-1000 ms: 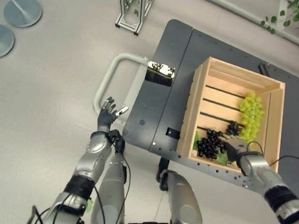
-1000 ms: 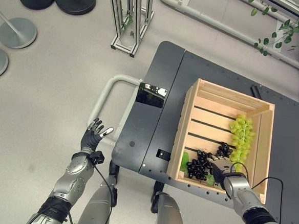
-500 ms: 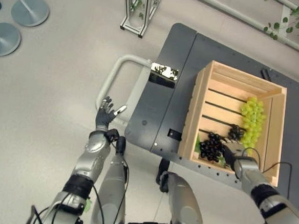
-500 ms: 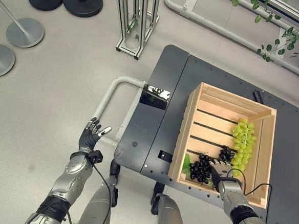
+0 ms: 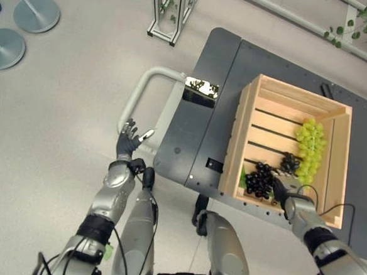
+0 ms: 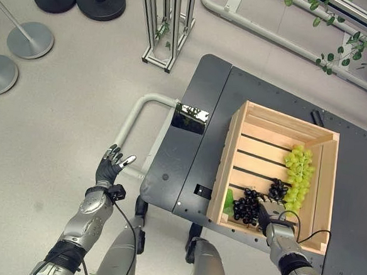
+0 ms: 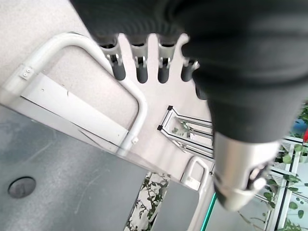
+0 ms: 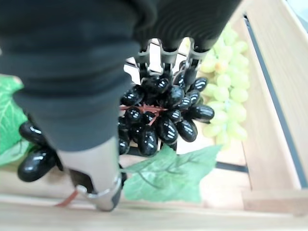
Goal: Pick up the fruits from the basket on one side to the basket on the other side
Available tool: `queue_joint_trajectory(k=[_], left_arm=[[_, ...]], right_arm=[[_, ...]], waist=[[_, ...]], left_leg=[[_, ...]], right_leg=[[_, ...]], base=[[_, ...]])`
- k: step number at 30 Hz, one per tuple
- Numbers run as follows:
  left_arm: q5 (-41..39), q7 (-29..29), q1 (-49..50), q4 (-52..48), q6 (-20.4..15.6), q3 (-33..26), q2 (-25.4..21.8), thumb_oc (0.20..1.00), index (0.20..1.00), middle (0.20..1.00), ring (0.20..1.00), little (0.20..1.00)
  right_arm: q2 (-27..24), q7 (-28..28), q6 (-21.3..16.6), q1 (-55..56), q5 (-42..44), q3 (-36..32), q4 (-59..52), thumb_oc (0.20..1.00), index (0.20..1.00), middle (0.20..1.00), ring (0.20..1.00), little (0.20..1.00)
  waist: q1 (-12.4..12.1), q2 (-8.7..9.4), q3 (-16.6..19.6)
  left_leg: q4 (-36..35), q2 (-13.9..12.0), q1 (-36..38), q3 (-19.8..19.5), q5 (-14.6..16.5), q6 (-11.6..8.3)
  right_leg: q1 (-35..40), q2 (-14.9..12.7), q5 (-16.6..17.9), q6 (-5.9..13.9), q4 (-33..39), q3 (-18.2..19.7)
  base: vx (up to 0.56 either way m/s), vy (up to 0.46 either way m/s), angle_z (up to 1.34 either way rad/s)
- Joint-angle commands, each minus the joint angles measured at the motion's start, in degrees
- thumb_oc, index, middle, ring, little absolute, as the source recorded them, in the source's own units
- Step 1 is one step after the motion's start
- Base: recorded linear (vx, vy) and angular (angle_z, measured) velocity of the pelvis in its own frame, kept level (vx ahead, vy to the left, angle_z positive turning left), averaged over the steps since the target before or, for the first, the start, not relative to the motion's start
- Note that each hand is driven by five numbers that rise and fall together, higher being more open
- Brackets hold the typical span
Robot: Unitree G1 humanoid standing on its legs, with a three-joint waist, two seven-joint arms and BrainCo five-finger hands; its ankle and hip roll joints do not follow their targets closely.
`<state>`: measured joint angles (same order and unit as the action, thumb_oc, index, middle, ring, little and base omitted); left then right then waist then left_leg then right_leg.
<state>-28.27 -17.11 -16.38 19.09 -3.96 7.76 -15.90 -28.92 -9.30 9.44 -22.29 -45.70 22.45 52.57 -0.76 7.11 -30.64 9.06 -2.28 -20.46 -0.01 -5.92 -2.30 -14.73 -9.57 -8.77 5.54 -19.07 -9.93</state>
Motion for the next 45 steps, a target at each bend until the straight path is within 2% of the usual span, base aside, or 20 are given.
queue_joint_trajectory(k=[1, 11, 19, 26, 34, 41, 45], left_arm=[[0.4, -0.1, 0.5, -4.2, -3.2, 0.4, 1.6, 1.0, 1.0, 1.0, 1.0, 1.0], [0.4, -0.4, 1.5, -3.9, -2.8, 1.0, 1.6, 1.0, 1.0, 1.0, 1.0, 1.0], [0.7, -0.4, 1.8, -4.0, -2.8, 1.3, 1.6, 1.0, 1.0, 1.0, 1.0, 1.0], [0.8, -0.3, 1.3, -3.9, -2.9, 1.9, 1.8, 1.0, 1.0, 1.0, 1.0, 1.0], [0.8, -0.5, 0.8, -3.7, -3.0, 2.3, 2.1, 1.0, 1.0, 1.0, 1.0, 1.0], [1.3, -0.3, 0.1, -3.9, -2.6, 2.9, 1.9, 1.0, 1.0, 1.0, 1.0, 1.0], [1.0, -0.4, -0.5, -4.0, -2.5, 2.5, 1.8, 1.0, 1.0, 1.0, 1.0, 1.0]], right_arm=[[1.9, 1.5, 0.3, 3.7, 3.8, 2.3, 5.0, 1.0, 1.0, 1.0, 1.0, 1.0], [2.7, -1.3, 0.5, 2.1, 9.1, 0.0, 2.8, 1.0, 1.0, 1.0, 1.0, 1.0], [1.6, -1.2, 0.3, 2.1, 8.4, 0.0, 0.0, 1.0, 1.0, 1.0, 1.0, 1.0], [1.9, 1.9, 0.9, 0.9, -1.2, 4.8, 4.1, 1.0, 1.0, 1.0, 1.0, 1.0], [3.1, 2.7, 1.5, 0.0, -4.1, 6.8, 5.9, 1.0, 1.0, 1.0, 1.0, 1.0], [4.5, 7.9, 2.0, -1.6, -13.4, 12.5, 9.9, 1.0, 1.0, 1.0, 1.0, 1.0], [4.4, 8.4, 2.9, -0.9, -14.9, 13.1, 9.2, 1.0, 1.0, 1.0, 1.0, 1.0]], waist=[[0.9, -1.96, 0.9], [1.0, -3.04, 1.0], [1.3, -3.41, 1.0], [1.3, -3.64, 0.9], [1.1, -3.7, 0.9], [1.0, -3.98, 0.9], [1.2, -3.69, 0.9]], left_leg=[[5.4, -0.7, -2.6, -2.3, 8.0, -1.83], [4.5, -0.7, -2.5, -2.2, 7.5, -1.83], [4.3, -0.6, -2.5, -2.0, 7.5, -1.74], [4.8, -0.4, -3.0, -1.8, 7.8, -1.68], [4.6, -0.4, -3.1, -1.9, 7.5, -1.7], [4.7, -0.1, -3.5, -1.9, 7.7, -1.68], [4.7, 0.0, -3.8, -2.0, 7.7, -1.6]], right_leg=[[-5.3, -3.3, 4.2, 3.13, 3.3, 2.8], [-5.4, -3.3, 4.5, 3.17, 4.0, 3.0], [-5.8, -3.3, 4.6, 3.15, 4.0, 3.3], [-6.1, -3.5, 4.6, 3.17, 3.8, 3.3], [-6.3, -3.4, 4.7, 3.16, 3.9, 3.4], [-6.7, -3.6, 4.7, 3.2, 3.7, 3.4], [-7.2, -3.6, 4.8, 3.25, 3.4, 3.6]], base=[[0.0, 0.0, 0.0], [0.0, 0.0, 0.0], [0.01, 0.001, -0.02], [0.0, 0.0, 0.0], [0.0, 0.0, 0.0], [0.0, 0.0, 0.0], [0.0, 0.004, 0.02]])
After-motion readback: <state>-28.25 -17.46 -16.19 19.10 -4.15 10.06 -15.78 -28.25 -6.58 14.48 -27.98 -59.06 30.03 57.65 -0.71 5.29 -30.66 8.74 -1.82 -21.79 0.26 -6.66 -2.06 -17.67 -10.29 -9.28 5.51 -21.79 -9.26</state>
